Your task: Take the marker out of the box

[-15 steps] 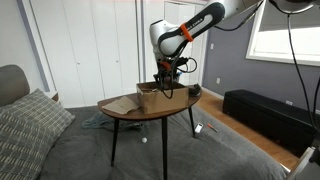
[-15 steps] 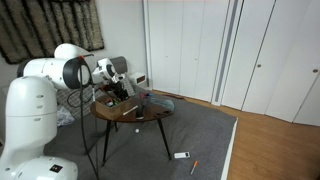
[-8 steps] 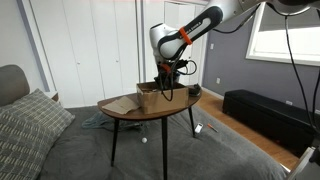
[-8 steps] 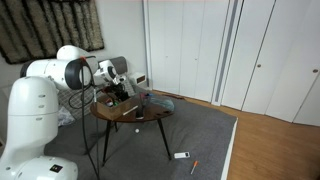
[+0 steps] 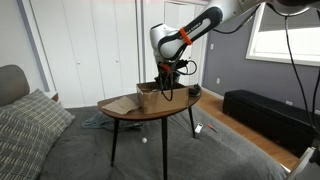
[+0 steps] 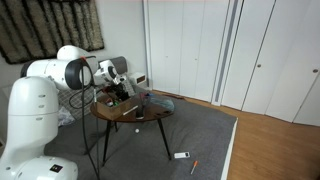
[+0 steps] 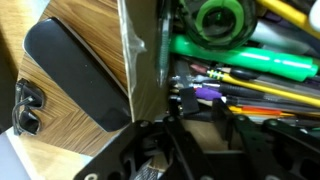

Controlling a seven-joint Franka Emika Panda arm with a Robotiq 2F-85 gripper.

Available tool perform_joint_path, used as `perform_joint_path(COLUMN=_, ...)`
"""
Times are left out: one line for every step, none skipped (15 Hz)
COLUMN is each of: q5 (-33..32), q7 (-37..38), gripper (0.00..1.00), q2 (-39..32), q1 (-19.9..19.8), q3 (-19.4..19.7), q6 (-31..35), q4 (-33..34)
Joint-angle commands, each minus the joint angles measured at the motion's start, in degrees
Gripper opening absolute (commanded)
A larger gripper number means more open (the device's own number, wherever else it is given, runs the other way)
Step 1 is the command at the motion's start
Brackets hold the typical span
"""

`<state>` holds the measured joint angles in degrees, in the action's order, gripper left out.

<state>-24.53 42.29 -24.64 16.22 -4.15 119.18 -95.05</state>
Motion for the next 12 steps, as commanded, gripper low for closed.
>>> perform_joint_path(q5=-1.1, q7=0.23, gripper=0.36, q2=-0.6, q1=1.16, q3=1.66, q6=0.35, q4=0.93)
perform_joint_path(q5=-1.1, q7=0.23, gripper=0.34, q2=-0.55, q1=1.14, q3=1.74, q6=0.28, q4=0.9)
perform_joint_path(q5=-1.04, q7=0.18, gripper=0.33, q2=-0.57, q1=1.11, q3=1.8, q6=0.23, q4=0.92)
perform_joint_path(q5=-0.97, q7=0.09, gripper=0.29, q2=-0.66, q1=1.09, q3=1.85, q6=0.17, q4=0.96)
perform_joint_path(q5=-0.87, q7=-0.05, gripper=0.31, q2=-0.76, q1=1.06, q3=1.89, q6=0.1, q4=1.01)
perform_joint_path(q5=-0.81, q7=-0.09, gripper=0.3, q2=-0.83, q1=1.04, q3=1.92, q6=0.13, q4=1.02)
perform_joint_path(q5=-0.75, q7=-0.18, gripper=0.3, q2=-0.92, q1=1.02, q3=1.94, q6=0.11, q4=1.06)
perform_joint_path(q5=-0.63, q7=-0.28, gripper=0.29, q2=-1.0, q1=0.99, q3=1.93, q6=0.14, q4=1.1)
perform_joint_path(q5=-0.56, q7=-0.35, gripper=0.29, q2=-1.07, q1=0.98, q3=1.92, q6=0.12, q4=1.15)
perform_joint_path(q5=-0.54, q7=-0.46, gripper=0.28, q2=-1.14, q1=0.99, q3=1.89, q6=0.09, q4=1.21)
perform_joint_path(q5=-0.47, q7=-0.58, gripper=0.25, q2=-1.18, q1=0.97, q3=1.85, q6=0.11, q4=1.25)
perform_joint_path(q5=-0.43, q7=-0.69, gripper=0.2, q2=-1.2, q1=0.96, q3=1.82, q6=0.12, q4=1.27)
